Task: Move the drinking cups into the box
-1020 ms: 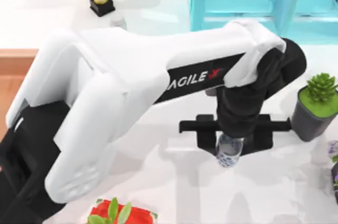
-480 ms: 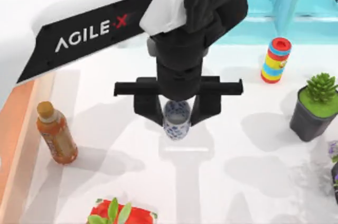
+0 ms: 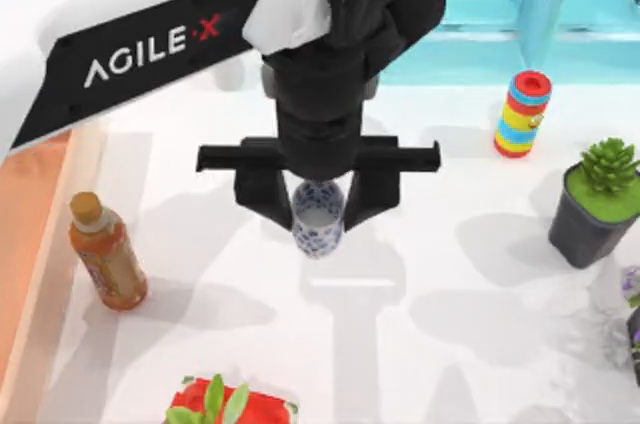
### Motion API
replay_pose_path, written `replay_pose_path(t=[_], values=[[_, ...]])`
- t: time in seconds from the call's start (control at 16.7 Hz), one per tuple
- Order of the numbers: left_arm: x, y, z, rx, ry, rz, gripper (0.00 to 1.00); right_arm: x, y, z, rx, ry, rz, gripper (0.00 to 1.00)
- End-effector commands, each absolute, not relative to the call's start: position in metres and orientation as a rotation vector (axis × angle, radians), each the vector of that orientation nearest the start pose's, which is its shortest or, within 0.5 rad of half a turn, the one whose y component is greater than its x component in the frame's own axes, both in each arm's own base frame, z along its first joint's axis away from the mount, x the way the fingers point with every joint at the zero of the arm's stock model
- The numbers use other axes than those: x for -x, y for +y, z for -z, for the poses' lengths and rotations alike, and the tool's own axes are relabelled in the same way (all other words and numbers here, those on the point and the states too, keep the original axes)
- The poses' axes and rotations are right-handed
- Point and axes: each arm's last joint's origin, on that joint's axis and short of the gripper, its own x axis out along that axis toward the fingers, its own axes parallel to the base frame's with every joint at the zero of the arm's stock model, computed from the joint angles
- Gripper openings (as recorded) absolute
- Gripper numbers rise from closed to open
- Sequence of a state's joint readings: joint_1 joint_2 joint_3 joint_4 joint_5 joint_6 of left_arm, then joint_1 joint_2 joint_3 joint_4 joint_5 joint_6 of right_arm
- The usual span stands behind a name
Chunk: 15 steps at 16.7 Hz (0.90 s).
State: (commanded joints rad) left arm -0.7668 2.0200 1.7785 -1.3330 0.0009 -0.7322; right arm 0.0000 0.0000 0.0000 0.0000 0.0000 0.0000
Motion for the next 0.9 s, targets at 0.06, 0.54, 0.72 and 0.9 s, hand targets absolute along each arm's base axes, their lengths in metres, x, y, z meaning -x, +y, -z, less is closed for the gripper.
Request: replay_pose_path(t=[0.06,0.54,0.72,0.9], values=[[-0.293,-0.259,-0.240,-0.025,1.575,0.018,0.00,-0.106,-0.001,-0.160,0.000,0.000,0.000,1.00],[-0.360,-0.065,-0.264,-0.013,1.569,0.020,0.00,-0.106,-0.001,-0.160,0.000,0.000,0.000,1.00],[-0.352,0.020,-0.273,-0.011,1.567,0.019,0.00,-0.106,-0.001,-0.160,0.000,0.000,0.000,1.00],[-0.333,0.074,-0.278,-0.012,1.569,0.018,0.00,-0.106,-0.001,-0.160,0.000,0.000,0.000,1.00]])
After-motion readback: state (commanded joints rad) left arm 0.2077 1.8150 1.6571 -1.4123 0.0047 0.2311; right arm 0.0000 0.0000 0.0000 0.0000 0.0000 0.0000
